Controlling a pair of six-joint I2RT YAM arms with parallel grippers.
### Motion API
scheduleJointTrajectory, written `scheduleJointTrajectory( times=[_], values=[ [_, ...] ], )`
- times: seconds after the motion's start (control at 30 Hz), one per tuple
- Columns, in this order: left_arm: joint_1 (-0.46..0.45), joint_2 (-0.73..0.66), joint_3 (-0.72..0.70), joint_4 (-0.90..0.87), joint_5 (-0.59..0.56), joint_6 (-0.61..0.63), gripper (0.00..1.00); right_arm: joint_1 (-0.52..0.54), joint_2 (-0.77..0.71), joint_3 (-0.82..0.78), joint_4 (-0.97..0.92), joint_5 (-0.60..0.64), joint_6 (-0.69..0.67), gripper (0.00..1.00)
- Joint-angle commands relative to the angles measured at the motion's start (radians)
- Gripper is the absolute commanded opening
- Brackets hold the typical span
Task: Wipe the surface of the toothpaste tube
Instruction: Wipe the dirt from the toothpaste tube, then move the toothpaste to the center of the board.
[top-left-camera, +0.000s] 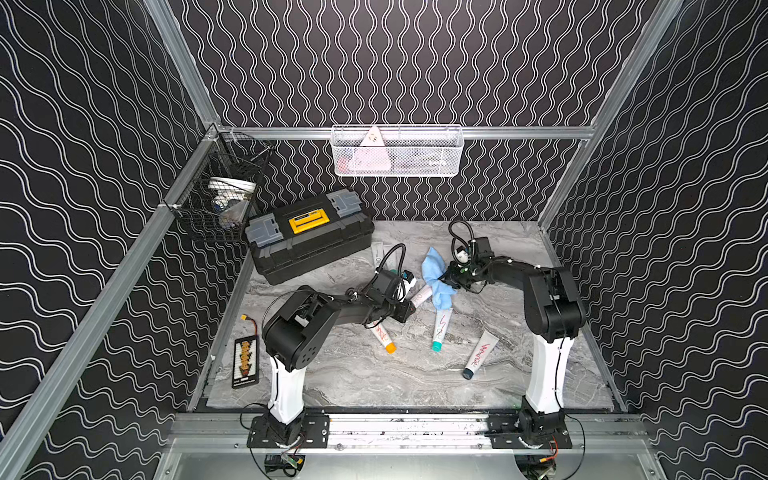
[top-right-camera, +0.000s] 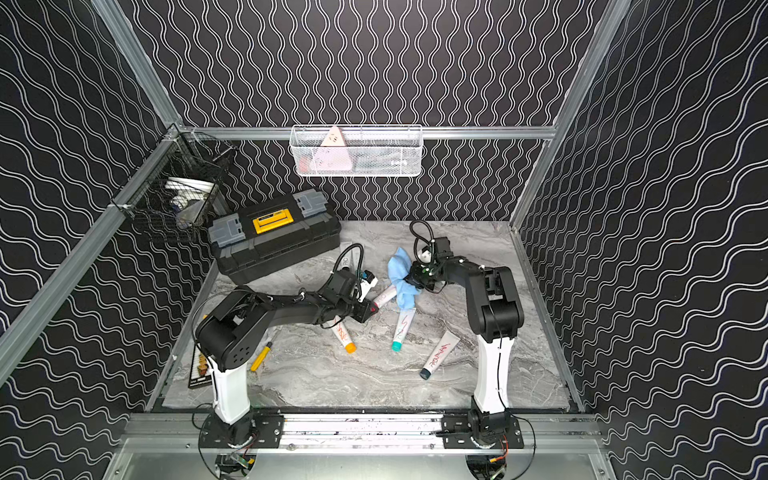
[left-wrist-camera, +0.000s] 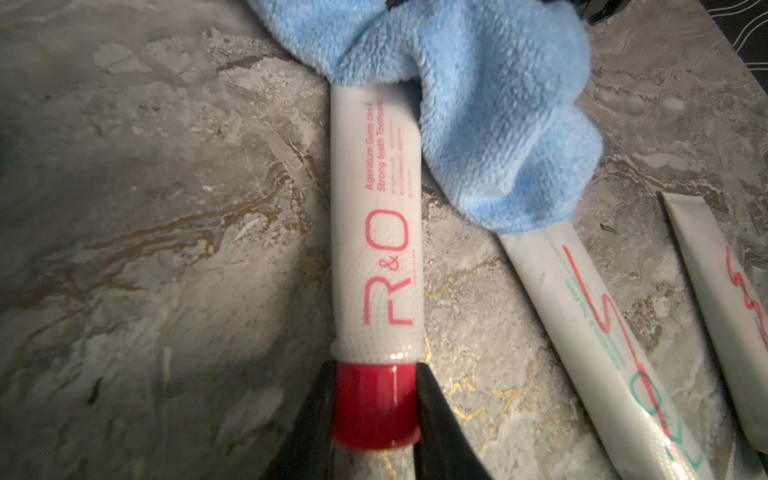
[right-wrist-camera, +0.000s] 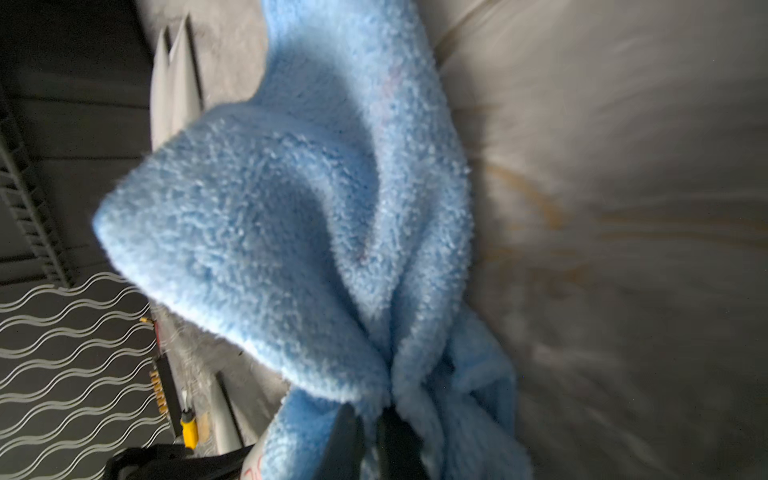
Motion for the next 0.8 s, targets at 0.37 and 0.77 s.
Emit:
scheduleJointTrajectory(
  times=[0.37,0.77],
  values=[
    [0.003,0.004,0.048,-0.009,-0.138,-0.207,0.14,-0.068,-0.238,0.117,-0.133,0.076,0.013,0.0],
    [-0.002,0.14,0.337,-0.25,-0.413,-0.445,0.13,-0.108,-0.46,-0.021,-0.041,0.069,-0.008,0.0]
  ],
)
